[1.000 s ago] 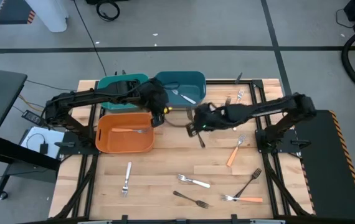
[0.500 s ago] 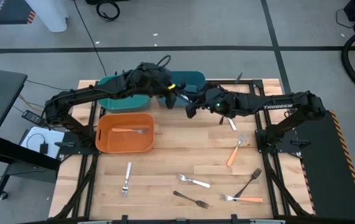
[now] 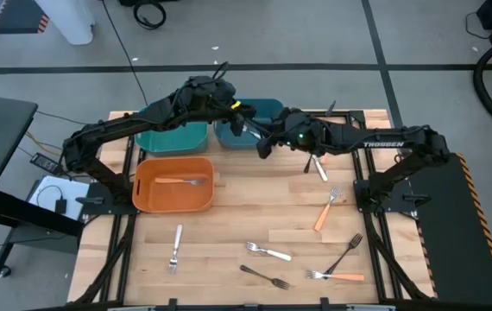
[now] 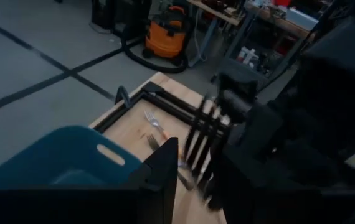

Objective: Sort silverware by color (type)
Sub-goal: Put the black fork into the green bin

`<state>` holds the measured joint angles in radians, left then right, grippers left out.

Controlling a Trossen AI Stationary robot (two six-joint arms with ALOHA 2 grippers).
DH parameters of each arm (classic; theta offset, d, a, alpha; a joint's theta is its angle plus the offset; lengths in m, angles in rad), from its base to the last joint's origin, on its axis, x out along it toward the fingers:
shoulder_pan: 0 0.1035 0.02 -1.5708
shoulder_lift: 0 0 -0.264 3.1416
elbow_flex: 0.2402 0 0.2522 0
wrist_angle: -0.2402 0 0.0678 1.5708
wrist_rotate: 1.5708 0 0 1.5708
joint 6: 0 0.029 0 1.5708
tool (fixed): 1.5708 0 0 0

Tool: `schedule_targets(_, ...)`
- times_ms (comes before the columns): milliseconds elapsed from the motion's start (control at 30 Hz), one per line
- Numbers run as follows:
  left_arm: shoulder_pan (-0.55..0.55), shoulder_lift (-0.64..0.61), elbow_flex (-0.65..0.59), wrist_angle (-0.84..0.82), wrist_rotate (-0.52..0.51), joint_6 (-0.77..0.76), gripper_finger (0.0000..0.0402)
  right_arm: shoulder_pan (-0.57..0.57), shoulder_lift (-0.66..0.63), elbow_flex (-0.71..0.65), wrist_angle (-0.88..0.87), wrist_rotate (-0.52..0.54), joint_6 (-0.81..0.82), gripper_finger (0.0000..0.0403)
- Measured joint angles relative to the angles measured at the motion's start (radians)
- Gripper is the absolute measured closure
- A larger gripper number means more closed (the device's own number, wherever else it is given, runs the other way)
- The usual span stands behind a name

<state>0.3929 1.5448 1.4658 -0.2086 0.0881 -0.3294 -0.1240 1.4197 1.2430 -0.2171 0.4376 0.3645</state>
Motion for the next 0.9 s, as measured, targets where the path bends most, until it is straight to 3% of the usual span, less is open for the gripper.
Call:
schedule_targets(267, 0.013, 0.002, 0.000, 0.008, -0.012, 0.080, 0.0387, -0.034, 0.006, 0.000, 0.019, -0.025, -0.016, 0.0392)
schedule_targets(467, 0.041, 0.002, 0.000, 0.008, -0.024, 0.113, 0.0390, -0.074, 0.007, 0.000, 0.033, -0.074, -0.068, 0.0384)
schedule_targets(633, 0.077, 0.002, 0.000, 0.006, -0.024, 0.109, 0.0393, -0.115, 0.008, 0.000, 0.076, -0.102, -0.120, 0.0346)
schedule_targets(900, 0.133, -0.001, 0.000, -0.074, -0.029, 0.143, 0.0395, -0.190, 0.005, 0.000, 0.092, -0.064, -0.256, 0.0303)
